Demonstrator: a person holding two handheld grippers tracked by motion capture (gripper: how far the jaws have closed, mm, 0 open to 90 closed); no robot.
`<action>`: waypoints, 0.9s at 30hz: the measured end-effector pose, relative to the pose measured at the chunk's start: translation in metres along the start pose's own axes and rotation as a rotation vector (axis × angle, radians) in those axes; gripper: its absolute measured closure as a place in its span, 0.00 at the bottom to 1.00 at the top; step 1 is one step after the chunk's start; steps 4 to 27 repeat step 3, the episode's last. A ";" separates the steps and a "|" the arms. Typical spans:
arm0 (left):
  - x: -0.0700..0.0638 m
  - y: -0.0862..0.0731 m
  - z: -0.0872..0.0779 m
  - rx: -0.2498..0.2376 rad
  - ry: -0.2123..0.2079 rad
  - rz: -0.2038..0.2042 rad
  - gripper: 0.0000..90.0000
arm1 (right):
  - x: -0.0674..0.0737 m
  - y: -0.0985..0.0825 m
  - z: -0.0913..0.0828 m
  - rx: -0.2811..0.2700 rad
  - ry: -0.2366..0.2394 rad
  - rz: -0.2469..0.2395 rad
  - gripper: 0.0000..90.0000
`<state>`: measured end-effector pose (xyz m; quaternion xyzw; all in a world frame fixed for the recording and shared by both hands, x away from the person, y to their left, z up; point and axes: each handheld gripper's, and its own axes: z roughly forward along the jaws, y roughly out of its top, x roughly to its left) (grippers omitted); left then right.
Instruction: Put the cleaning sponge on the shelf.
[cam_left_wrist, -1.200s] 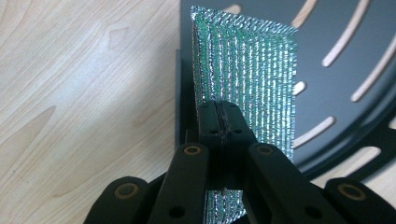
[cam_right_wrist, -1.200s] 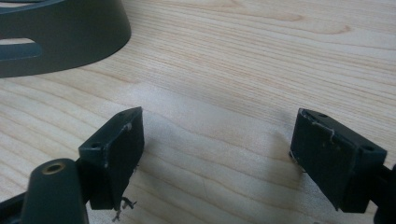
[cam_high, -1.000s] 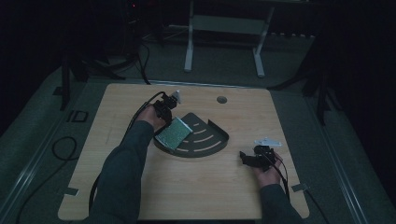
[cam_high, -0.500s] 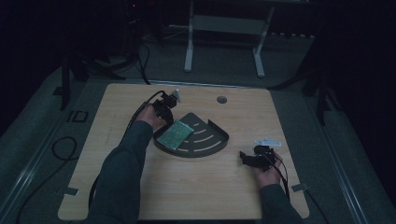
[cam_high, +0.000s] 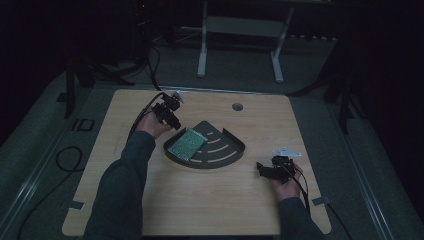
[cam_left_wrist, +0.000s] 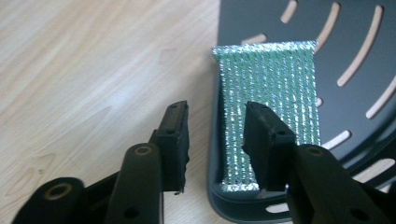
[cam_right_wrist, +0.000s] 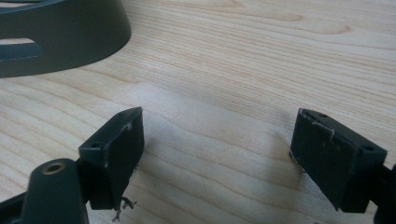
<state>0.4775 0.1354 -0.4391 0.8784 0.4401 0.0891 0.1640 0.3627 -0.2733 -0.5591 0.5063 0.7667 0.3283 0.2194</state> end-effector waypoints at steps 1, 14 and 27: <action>0.002 -0.003 -0.001 -0.006 0.006 -0.007 0.65 | 0.000 0.000 0.000 0.000 0.000 -0.001 0.19; 0.004 -0.006 -0.002 -0.011 0.022 -0.007 0.61 | 0.000 0.000 0.000 0.000 0.000 0.000 0.19; 0.004 -0.006 -0.002 -0.011 0.022 -0.007 0.61 | 0.000 0.000 0.000 0.000 0.000 0.000 0.19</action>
